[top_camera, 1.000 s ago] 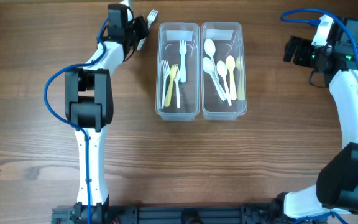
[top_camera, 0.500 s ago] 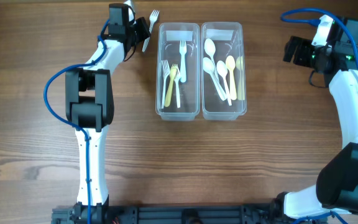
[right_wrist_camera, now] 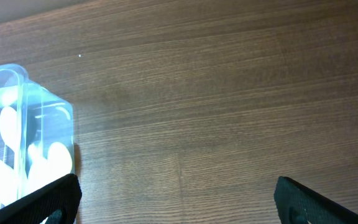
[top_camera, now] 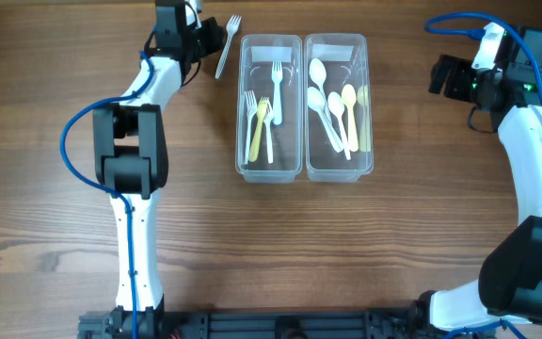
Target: Pack container
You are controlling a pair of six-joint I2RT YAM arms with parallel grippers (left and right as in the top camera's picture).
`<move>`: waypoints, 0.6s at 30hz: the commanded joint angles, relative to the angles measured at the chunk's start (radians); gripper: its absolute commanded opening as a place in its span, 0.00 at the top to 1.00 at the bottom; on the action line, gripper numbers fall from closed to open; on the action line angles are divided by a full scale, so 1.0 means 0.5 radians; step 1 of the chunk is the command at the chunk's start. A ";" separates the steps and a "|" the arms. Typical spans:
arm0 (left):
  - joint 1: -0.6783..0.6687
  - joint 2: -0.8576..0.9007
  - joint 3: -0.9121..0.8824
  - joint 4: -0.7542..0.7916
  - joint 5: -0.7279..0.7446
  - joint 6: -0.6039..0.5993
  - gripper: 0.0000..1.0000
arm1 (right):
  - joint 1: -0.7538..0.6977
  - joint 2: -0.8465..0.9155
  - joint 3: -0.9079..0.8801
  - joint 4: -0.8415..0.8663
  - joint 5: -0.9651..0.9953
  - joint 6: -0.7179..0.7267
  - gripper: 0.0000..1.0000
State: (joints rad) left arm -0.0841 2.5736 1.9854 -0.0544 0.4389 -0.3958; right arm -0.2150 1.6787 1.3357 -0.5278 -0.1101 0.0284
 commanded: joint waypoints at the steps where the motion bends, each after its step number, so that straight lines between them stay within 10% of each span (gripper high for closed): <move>1: 0.006 0.002 0.049 -0.030 0.126 0.121 0.96 | 0.008 -0.027 0.027 0.005 0.013 -0.019 0.00; 18: -0.062 0.003 0.049 -0.307 -0.031 0.316 0.96 | 0.008 -0.027 0.027 0.005 0.013 -0.019 0.00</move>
State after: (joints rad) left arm -0.0967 2.5736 1.9858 -0.1848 0.4801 -0.2852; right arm -0.2150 1.6787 1.3361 -0.5278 -0.1101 0.0284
